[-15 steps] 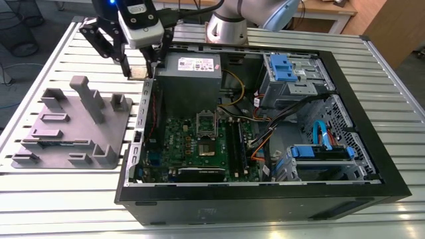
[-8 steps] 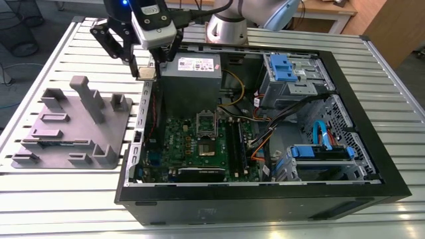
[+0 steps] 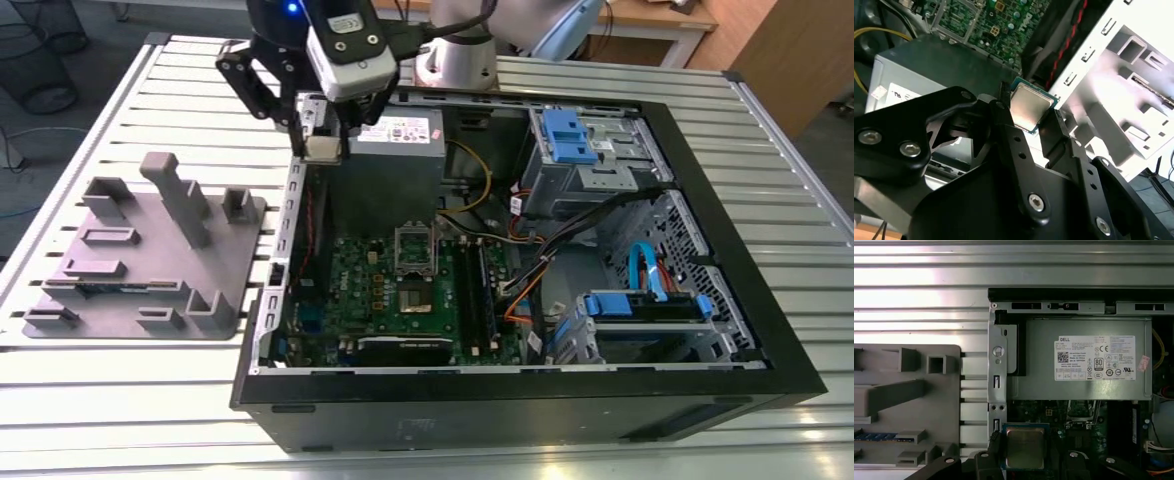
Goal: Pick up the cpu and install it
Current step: 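Pick up the cpu and move it towards the insertion slot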
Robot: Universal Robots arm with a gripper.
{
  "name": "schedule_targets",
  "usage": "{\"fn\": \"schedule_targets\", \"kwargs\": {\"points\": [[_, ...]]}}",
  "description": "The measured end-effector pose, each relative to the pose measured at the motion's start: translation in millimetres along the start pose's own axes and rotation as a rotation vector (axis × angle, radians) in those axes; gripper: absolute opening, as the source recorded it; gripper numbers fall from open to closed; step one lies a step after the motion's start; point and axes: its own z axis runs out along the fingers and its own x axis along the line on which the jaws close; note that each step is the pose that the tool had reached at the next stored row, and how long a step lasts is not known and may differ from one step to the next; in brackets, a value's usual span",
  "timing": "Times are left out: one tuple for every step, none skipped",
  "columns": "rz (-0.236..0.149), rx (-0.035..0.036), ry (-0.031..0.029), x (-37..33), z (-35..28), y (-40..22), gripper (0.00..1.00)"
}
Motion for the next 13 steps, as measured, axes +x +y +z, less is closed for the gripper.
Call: {"fn": "schedule_targets", "kwargs": {"points": [[0.000,0.0000,0.0000,-2.7,0.1,0.0,0.47],[0.000,0.0000,0.0000,-5.5,0.1,0.1,0.47],[0.000,0.0000,0.0000,-8.3,0.2,0.1,0.47],[0.000,0.0000,0.0000,-11.4,0.3,0.2,0.47],[0.000,0.0000,0.0000,-14.3,0.4,0.2,0.47],[0.000,0.0000,0.0000,-17.1,0.4,0.3,0.47],[0.000,0.0000,0.0001,-19.9,0.5,0.3,0.47],[0.000,0.0000,0.0000,-22.8,0.6,0.4,0.47],[0.000,0.0000,0.0001,-25.7,0.7,0.4,0.47],[0.000,0.0001,0.0001,-29.2,0.7,0.5,0.47],[0.000,0.0000,0.0001,-32.3,0.8,0.5,0.47],[0.000,0.0000,0.0000,-35.6,0.9,0.6,0.47],[0.000,0.0000,0.0000,-39.0,1.0,0.6,0.47]]}}
